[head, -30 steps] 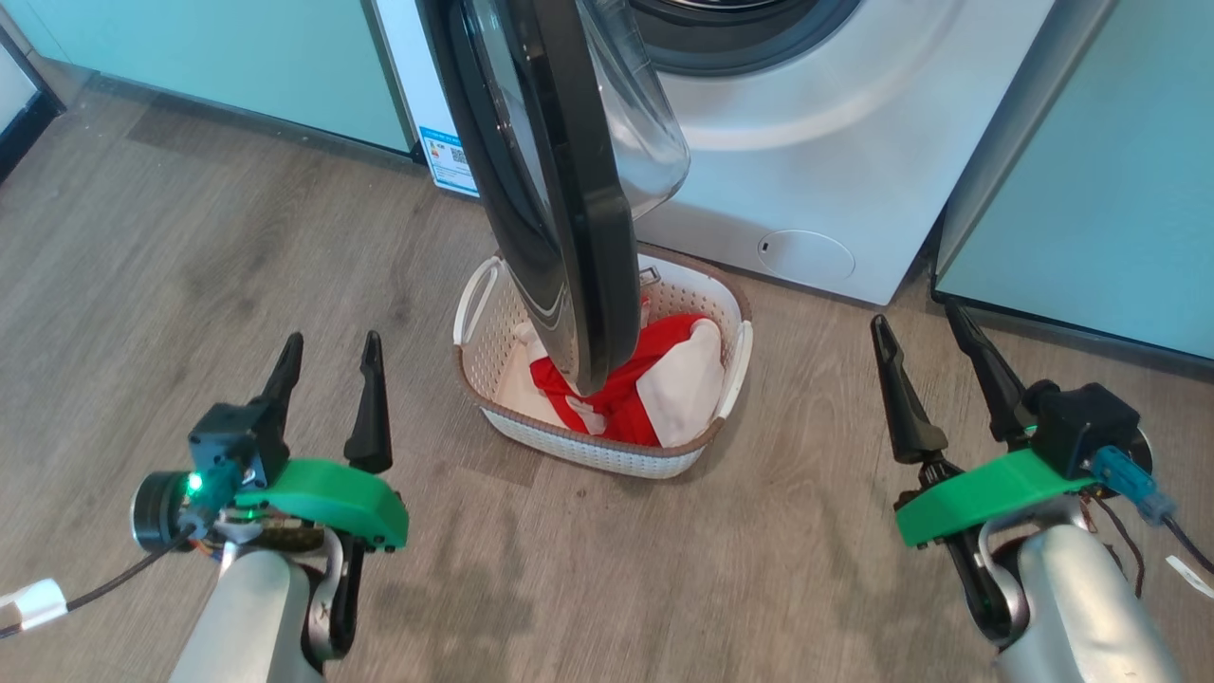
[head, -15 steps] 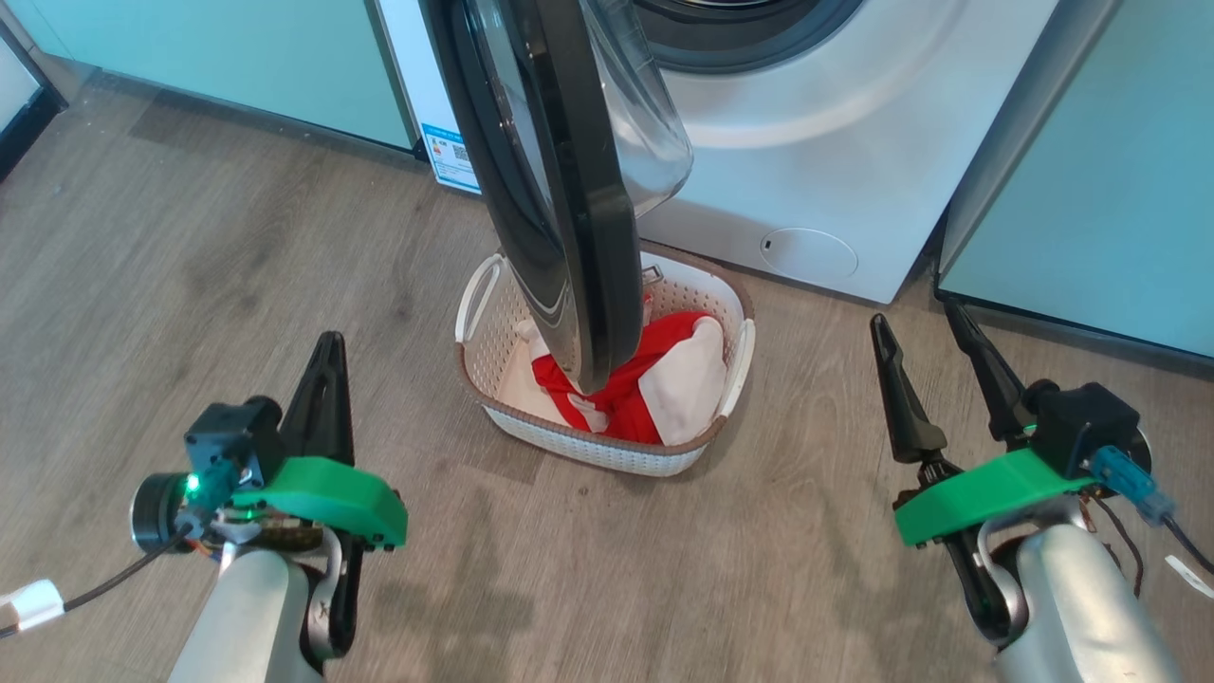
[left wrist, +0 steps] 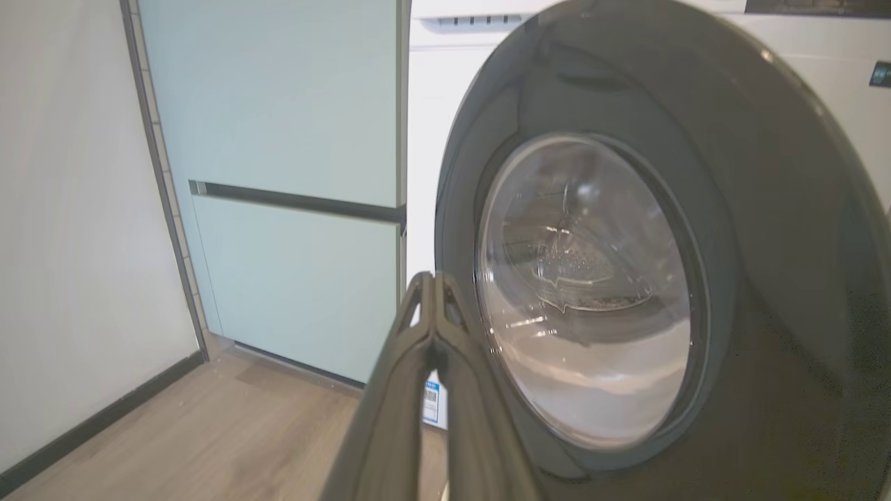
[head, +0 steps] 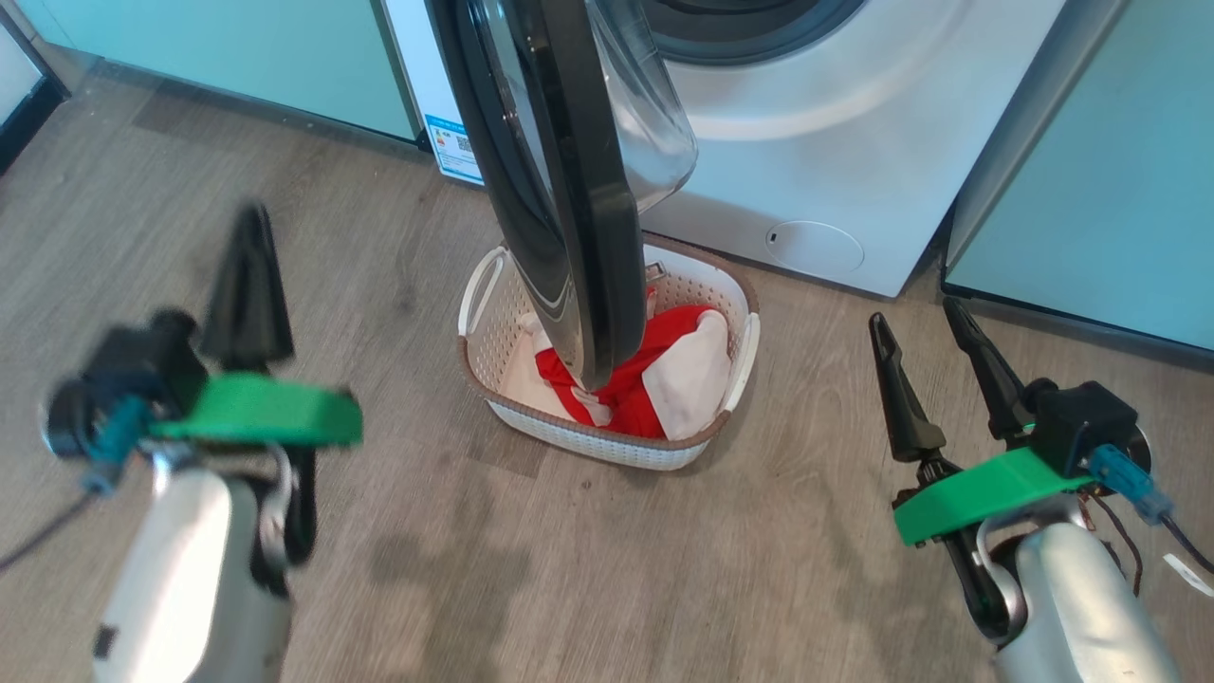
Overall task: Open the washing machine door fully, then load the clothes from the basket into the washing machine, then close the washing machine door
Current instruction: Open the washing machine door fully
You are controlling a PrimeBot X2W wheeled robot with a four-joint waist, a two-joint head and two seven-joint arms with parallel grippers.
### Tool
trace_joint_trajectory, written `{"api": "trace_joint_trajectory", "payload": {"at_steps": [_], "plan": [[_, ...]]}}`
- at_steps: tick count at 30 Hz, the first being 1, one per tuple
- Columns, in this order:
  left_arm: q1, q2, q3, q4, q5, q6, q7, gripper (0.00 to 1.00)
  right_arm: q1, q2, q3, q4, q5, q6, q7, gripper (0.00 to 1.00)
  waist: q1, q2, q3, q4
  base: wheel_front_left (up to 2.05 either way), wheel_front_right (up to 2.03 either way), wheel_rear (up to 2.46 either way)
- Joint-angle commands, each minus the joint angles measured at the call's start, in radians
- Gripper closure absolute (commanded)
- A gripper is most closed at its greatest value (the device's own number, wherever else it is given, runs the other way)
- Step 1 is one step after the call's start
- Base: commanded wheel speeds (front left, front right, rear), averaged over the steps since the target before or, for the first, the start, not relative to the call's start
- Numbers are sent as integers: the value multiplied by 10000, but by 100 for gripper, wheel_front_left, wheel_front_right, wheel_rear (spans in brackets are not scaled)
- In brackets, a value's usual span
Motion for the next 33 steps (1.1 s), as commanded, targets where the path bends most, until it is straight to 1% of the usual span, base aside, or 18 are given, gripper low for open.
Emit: {"api": "trace_joint_trajectory", "payload": {"at_steps": [1, 5, 9, 13, 16, 20, 23, 26, 27, 30, 31, 33], "plan": [[-820, 280, 461, -606, 123, 62, -102, 100, -351, 57, 217, -288, -68, 0, -93, 0, 0, -1, 16, -15, 0, 0, 0], [-1804, 275, 481, -1630, 370, 149, -131, 100, -430, 77, 276, -285, -90, 0, -93, 0, 0, -1, 64, -110, 0, 0, 0], [-2800, 46, 93, -2517, 633, 93, -143, 100, -495, 91, 314, -287, -91, 0, -93, 0, 0, -1, 130, -254, 0, 0, 0], [-3632, -364, -750, -3033, 844, -136, -136, 100, -508, 98, 311, -264, -95, 0, -93, 0, 0, -1, 165, -402, 0, 0, 0], [-3990, -678, -1734, -3126, 907, -387, 28, 100, -499, 100, 302, -230, -97, 0, -93, 0, 0, -1, 177, -503, 0, 0, 0], [-4059, -960, -3240, -2932, 706, -624, 370, 100, -491, 101, 309, -191, -102, 0, -93, 0, 0, -1, 177, -592, 0, 0, 0], [-3918, -1046, -4303, -2566, 300, -669, 631, 100, -485, 107, 310, -162, -111, 0, -93, 0, 0, -1, 172, -622, 0, 0, 0], [-3734, -1073, -5259, -2047, -263, -680, 833, 100, -482, 118, 327, -121, -126, 0, -93, 0, 0, -1, 169, -640, 0, 0, 0], [-3629, -1077, -5806, -1700, -783, -596, 941, 100, -496, 129, 347, -94, -122, 0, -93, 0, 0, -1, 185, -657, 0, 0, 0], [-3535, -1079, -6336, -1056, -1500, -434, 1138, 100, -492, 148, 366, -69, -114, 0, -93, 0, 0, -1, 193, -667, 0, 0, 0], [-3535, -1079, -6336, -1056, -1500, -434, 1138, 100, -492, 148, 366, -69, -114, 0, -93, 0, 0, -1, 193, -667, 0, 0, 0], [-3487, -1080, -6564, -624, -1992, -343, 1303, 100, -486, 157, 356, -55, -106, 0, -93, 0, 0, -1, 214, -668, 0, 0, 0]]}}
